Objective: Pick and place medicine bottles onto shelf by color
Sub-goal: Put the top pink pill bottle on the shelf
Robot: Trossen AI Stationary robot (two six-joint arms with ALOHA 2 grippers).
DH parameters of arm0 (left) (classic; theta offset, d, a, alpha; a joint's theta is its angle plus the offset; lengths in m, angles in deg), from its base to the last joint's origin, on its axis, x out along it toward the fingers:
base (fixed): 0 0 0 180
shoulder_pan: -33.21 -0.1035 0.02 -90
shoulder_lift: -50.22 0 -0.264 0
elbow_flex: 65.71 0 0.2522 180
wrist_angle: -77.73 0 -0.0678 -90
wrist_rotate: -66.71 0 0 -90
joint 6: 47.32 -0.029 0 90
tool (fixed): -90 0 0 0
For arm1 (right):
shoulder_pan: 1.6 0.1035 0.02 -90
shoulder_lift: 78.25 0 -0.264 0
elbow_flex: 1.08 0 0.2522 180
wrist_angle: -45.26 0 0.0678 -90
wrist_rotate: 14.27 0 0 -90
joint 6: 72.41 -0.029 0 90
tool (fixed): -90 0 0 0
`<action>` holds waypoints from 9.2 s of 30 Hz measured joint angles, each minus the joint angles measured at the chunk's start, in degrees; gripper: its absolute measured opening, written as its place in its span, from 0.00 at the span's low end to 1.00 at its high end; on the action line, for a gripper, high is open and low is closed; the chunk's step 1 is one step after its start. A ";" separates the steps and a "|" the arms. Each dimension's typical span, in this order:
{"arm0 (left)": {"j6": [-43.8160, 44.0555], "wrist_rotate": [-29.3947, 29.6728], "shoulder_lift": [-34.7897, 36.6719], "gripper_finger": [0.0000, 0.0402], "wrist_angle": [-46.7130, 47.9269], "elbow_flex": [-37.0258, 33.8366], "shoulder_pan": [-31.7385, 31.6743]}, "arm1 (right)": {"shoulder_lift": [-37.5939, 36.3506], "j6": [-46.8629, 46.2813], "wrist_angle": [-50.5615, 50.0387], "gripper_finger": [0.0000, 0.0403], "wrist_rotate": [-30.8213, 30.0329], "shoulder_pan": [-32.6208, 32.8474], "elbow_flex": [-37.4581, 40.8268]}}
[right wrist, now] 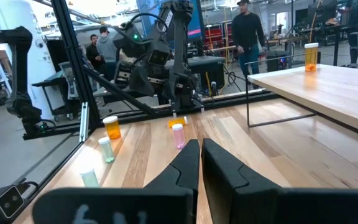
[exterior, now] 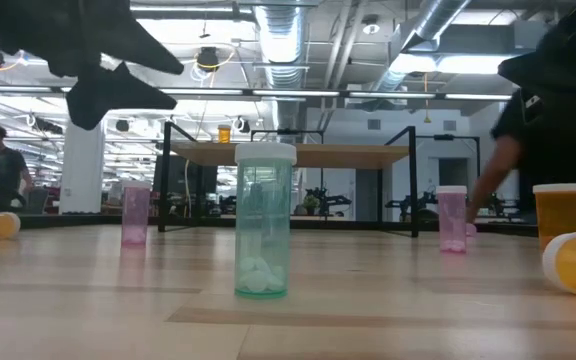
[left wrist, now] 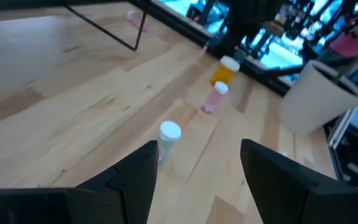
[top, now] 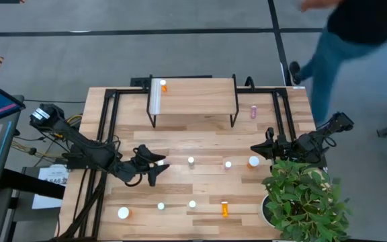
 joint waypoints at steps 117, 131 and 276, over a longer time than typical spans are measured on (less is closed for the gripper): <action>-31.73 -5.19 -6.06 0.54 -28.39 5.90 -10.88 | 27.71 -17.35 -24.79 0.11 -24.84 2.36 -34.96; -36.05 -3.22 0.70 0.54 -28.41 6.39 -11.53 | 29.25 -44.92 -51.28 0.11 -19.22 -0.48 -33.09; -26.46 -17.76 -0.23 0.54 -23.45 8.35 -15.65 | 49.24 -9.24 21.76 0.28 4.39 -4.15 -24.59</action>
